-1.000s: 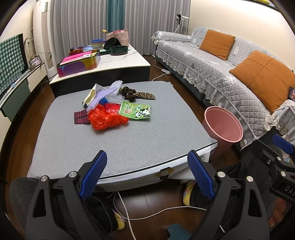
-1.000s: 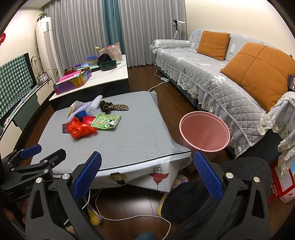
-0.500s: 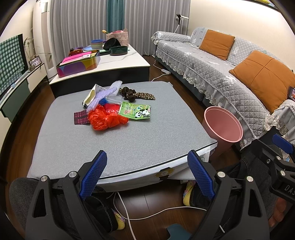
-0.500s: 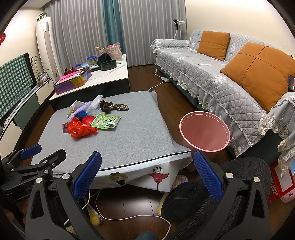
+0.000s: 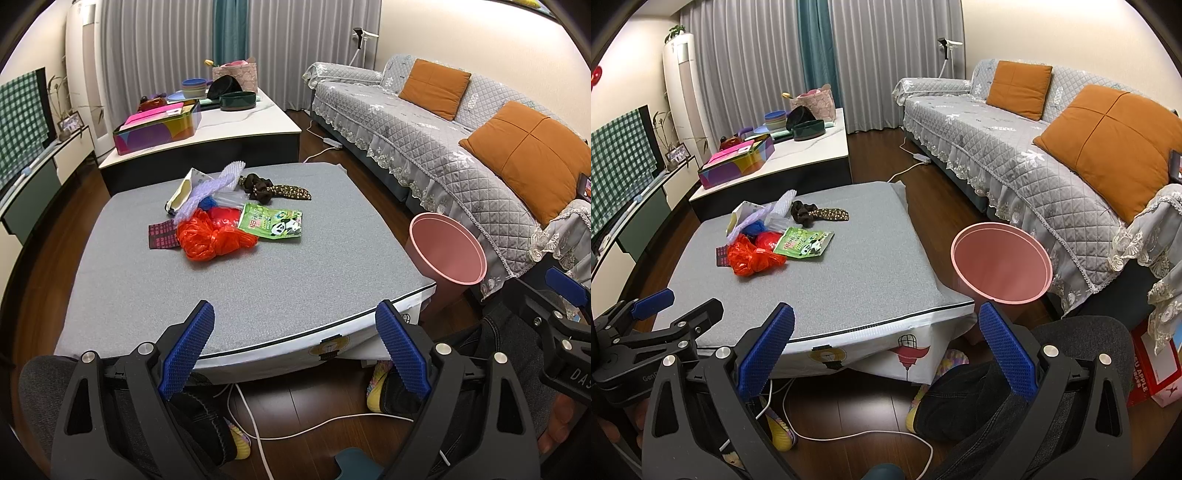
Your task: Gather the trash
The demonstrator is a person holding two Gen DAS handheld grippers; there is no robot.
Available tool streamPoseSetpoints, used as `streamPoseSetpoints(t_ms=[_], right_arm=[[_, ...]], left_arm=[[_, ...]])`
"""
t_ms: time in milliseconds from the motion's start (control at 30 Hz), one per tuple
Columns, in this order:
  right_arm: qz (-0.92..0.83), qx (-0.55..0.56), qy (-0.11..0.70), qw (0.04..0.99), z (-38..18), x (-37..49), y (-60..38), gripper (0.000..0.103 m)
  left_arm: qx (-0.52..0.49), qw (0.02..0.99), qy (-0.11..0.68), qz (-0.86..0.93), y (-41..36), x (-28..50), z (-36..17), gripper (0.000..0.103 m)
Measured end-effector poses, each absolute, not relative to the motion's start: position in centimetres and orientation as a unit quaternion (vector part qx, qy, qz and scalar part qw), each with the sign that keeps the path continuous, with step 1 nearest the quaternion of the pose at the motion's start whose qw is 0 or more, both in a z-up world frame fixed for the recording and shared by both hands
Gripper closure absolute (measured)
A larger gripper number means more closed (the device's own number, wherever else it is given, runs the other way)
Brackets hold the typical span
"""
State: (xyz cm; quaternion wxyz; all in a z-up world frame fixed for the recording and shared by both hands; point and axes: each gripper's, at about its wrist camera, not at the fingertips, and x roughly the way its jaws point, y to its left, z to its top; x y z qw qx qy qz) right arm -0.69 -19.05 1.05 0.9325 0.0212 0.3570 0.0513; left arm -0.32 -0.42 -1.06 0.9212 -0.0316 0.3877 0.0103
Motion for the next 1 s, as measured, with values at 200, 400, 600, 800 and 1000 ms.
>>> streamPoseSetpoints(t_ms=[200, 400, 600, 800, 1000], right_arm=[[0.056, 0.023, 0.367, 0.928, 0.2, 0.4, -18.6, 0.005], [0.076, 0.020, 0.373, 0.924, -0.5, 2.8, -17.5, 0.005], [0.143, -0.015, 0.404, 0.903, -3.2, 8.0, -13.7, 0.005], [0.161, -0.052, 0.423, 0.890, -6.5, 17.0, -9.0, 0.005], [0.172, -0.050, 0.452, 0.874, -10.4, 24.3, -5.0, 0.005]], left_arm=[[-0.037, 0.916, 0.398, 0.011, -0.1, 0.0, -1.7, 0.017], [-0.060, 0.905, 0.418, 0.055, 4.4, 2.0, -2.0, 0.017], [-0.051, 0.889, 0.438, 0.123, 10.2, 5.3, -2.8, 0.017], [-0.031, 0.873, 0.463, 0.148, 13.1, 10.2, -4.6, 0.017], [-0.057, 0.861, 0.489, 0.125, 14.3, 16.6, -8.3, 0.017]])
